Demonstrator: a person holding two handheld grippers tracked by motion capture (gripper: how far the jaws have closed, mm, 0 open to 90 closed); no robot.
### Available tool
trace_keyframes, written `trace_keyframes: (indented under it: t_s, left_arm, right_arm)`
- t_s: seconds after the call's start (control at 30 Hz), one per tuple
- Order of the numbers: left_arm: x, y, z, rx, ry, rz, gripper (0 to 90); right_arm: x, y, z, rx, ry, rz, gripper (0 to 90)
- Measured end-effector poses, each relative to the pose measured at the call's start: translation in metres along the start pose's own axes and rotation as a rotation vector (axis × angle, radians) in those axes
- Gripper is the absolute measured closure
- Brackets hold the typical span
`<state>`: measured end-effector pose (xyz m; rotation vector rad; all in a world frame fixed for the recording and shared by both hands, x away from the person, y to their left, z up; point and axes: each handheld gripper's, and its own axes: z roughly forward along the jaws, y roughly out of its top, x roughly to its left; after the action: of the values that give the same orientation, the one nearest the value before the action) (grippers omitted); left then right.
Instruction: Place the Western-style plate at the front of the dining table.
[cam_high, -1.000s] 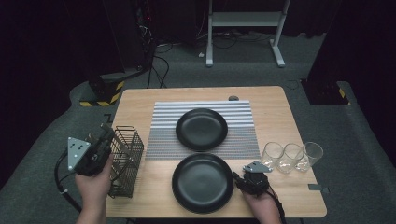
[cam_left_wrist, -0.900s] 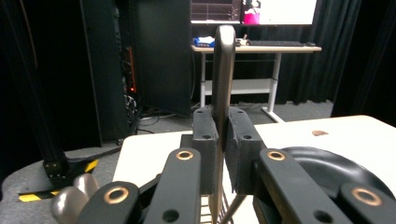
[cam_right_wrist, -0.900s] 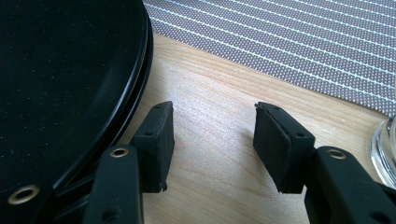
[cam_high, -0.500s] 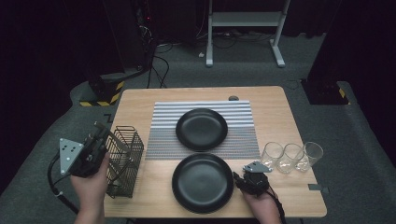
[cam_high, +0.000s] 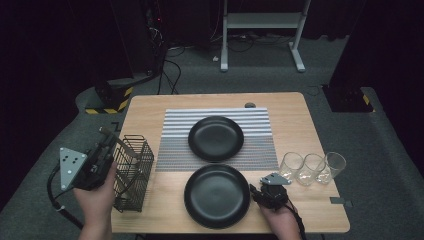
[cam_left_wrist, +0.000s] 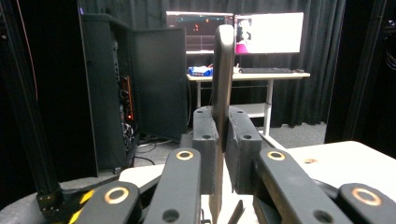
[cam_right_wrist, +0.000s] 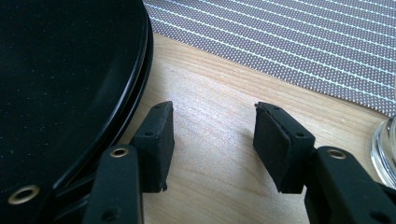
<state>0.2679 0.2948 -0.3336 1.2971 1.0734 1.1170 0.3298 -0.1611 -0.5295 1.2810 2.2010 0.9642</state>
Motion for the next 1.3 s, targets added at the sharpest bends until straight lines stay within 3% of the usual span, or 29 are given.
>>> trace_keyframes:
  t_s: [0.33, 0.8, 1.3]
  left_arm:
    - [-0.002, 0.01, -0.003, -0.025, -0.003, 0.0, 83.1]
    - [-0.01, 0.013, 0.0, -0.029, -0.029, -0.007, 83.1]
    - [-0.049, 0.002, 0.023, 0.024, -0.097, 0.008, 83.1]
  right_arm:
    - [0.0, 0.0, 0.0, 0.0, 0.001, 0.0, 47.8]
    - [0.0, 0.0, 0.0, 0.0, 0.0, 0.0, 47.8]
    - [0.0, 0.0, 0.0, 0.0, 0.012, -0.002, 47.6]
